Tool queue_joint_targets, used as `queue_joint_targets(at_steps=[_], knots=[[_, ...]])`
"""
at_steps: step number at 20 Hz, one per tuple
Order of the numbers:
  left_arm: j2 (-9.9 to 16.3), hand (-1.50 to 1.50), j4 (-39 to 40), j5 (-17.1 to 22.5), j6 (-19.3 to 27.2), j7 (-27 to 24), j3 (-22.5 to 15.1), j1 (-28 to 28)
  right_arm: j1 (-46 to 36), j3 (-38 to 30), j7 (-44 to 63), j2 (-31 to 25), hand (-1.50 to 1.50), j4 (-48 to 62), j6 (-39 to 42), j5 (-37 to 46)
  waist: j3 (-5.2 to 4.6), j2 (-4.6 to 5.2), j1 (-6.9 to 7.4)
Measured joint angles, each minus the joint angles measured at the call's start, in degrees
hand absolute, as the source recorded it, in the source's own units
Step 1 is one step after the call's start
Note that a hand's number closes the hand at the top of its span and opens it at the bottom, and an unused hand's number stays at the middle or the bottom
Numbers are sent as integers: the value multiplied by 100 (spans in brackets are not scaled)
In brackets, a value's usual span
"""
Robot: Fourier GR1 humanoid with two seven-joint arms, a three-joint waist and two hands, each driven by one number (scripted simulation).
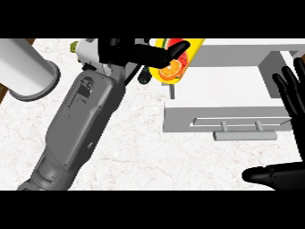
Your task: Pick up the cup, place it into the drawer and close the drawer
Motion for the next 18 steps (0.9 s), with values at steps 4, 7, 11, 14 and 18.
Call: queue_joint_targets(at_steps=[4, 7, 11, 14, 18], knots=[[-3, 150, 696, 199, 285, -189, -182, -447, 72, -2, -96, -8, -150, 46, 73, -14, 1, 9, -36], [-4, 150, 1272, 448, 458, -359, -302, -815, 139, 50, -126, 33, -150, 15, 68, 26, 1, 16, -72], [-5, 150, 1730, 788, 671, -597, -649, -993, 30, 44, -51, 38, -150, 28, 21, 11, 1, 18, -79], [-5, 150, 2319, 984, 747, -777, -746, -1303, 71, 108, -212, 67, -150, 114, 83, 63, 2, 34, -132], [-5, 150, 2938, 1298, 803, -977, -1046, -1576, -43, 23, -195, 5, -150, 175, 99, 9, 3, 53, -214]])
